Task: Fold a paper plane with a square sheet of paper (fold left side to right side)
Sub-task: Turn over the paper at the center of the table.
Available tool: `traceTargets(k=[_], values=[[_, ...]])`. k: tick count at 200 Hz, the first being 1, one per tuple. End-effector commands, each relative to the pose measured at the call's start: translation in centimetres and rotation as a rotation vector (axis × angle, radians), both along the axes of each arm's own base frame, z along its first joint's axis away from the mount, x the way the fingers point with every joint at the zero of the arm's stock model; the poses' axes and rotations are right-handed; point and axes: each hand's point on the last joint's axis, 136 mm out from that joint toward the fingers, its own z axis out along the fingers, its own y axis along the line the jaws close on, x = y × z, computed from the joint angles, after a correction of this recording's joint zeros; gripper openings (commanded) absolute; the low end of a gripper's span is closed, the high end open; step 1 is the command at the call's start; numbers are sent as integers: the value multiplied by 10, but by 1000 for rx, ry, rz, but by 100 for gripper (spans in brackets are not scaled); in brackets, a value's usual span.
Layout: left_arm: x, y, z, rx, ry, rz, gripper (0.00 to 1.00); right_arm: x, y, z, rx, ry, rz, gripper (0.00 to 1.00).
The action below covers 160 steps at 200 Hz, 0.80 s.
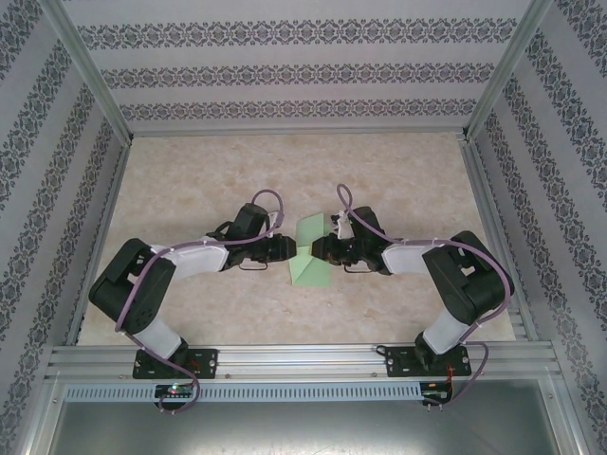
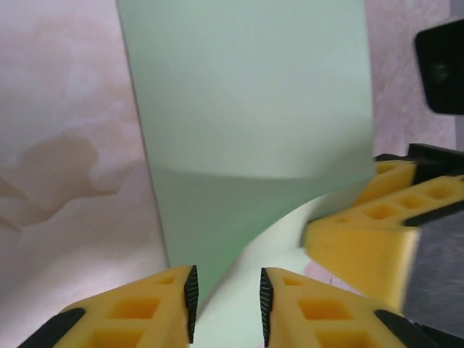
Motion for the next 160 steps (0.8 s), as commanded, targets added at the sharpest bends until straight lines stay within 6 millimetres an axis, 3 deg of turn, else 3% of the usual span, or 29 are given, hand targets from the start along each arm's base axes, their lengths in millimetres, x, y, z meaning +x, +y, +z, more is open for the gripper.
traceTargets(k=[1,12,30,79,111,160], values=[[3,8,21,-8,-46,33,39,7,8,10,11,-49,33,7],[4,13,29,-17,-60,57,48,11,7,17,14,-71,32,0],[7,27,45,-32,-85,119,65,20,1,36,27,-131,26,0],[7,68,99,-129,-171,253,97,44,-33,104,71,-317,-7,0],[2,81,141,-248,-235,274,100,58,-45,154,149,-414,-4,0],[-2,69,205,-451,-357,195,100,72,-34,225,318,-538,72,0]])
